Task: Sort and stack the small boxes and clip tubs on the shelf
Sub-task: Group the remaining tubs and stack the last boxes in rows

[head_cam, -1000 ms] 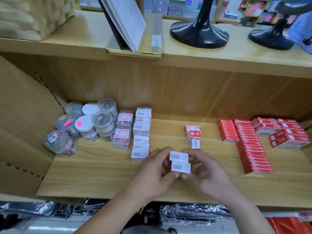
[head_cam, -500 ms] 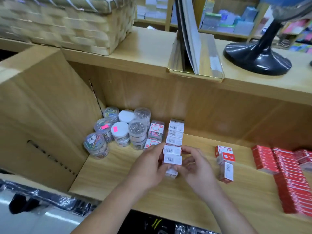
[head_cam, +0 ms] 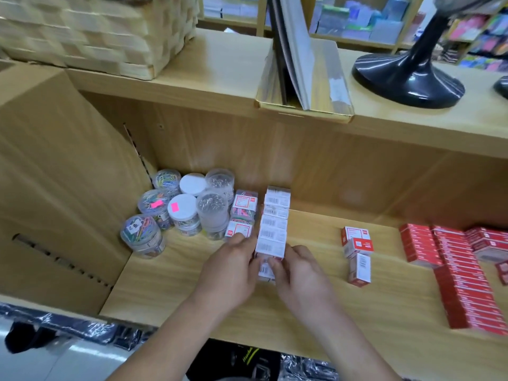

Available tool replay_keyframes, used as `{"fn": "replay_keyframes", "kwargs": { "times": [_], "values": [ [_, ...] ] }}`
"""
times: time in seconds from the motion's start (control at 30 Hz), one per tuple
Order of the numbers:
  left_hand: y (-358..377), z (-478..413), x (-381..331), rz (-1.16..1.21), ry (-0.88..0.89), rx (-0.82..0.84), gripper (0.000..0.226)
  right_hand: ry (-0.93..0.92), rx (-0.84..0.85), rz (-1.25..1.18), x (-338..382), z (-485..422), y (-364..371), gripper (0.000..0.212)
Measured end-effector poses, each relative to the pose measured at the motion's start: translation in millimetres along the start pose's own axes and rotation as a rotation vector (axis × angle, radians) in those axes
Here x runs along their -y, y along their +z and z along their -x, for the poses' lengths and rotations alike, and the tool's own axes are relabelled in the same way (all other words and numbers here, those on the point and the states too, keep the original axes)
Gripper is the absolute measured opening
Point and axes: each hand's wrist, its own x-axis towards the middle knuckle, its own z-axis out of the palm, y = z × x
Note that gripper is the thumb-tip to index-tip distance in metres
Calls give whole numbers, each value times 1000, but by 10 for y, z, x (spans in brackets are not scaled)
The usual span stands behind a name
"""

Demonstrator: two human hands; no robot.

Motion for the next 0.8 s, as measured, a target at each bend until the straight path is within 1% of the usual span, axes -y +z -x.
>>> {"fn": "replay_keyframes", "kwargs": {
  "times": [0.03,0.07,0.1,0.17,0.2,0.23,0.27,0.33,0.37,0.43,0.53,0.6,0.67,0.7,0.77,0.8],
  "values": [
    [-31,30,-20,15,6,-15,43,-13,0,-43,-35,23,-53,27],
    [-62,66,-53,36,12,-62,48,-16,-35,-93,-106,54,-125,27],
    [-83,107,-105,62,24,-128,48,-8,-116,-143,-209,83,-210,26],
    [-63,170,-276,132,76,-250,38,35,-305,-200,-465,107,-445,18],
    [-2,176,-386,187,107,-259,32,63,-369,-195,-621,87,-572,13],
    [87,165,-502,236,138,-222,26,86,-405,-169,-792,42,-689,11],
    [210,132,-601,257,160,-156,21,111,-410,-134,-956,-19,-798,12],
    [517,13,-766,234,153,9,13,168,-344,-86,-1240,-162,-956,23],
    [667,-61,-844,211,126,74,17,190,-289,-74,-1348,-219,-998,28],
    [931,-220,-997,139,52,128,31,208,-204,-70,-1474,-294,-1012,30],
    [1234,-387,-1218,83,-7,117,37,220,-203,-160,-1553,-342,-973,24],
    [1354,-426,-1309,87,-15,110,32,236,-190,-264,-1558,-341,-952,18],
    [1394,-393,-1310,112,3,92,24,237,-162,-370,-1587,-304,-941,10],
    [1384,-344,-1281,113,28,84,21,225,-176,-381,-1619,-270,-942,7],
    [1300,-195,-1189,128,77,64,23,181,-204,-386,-1682,-154,-945,4],
    [1257,-103,-1122,140,91,60,27,154,-200,-400,-1703,-70,-932,8]
  ]
}}
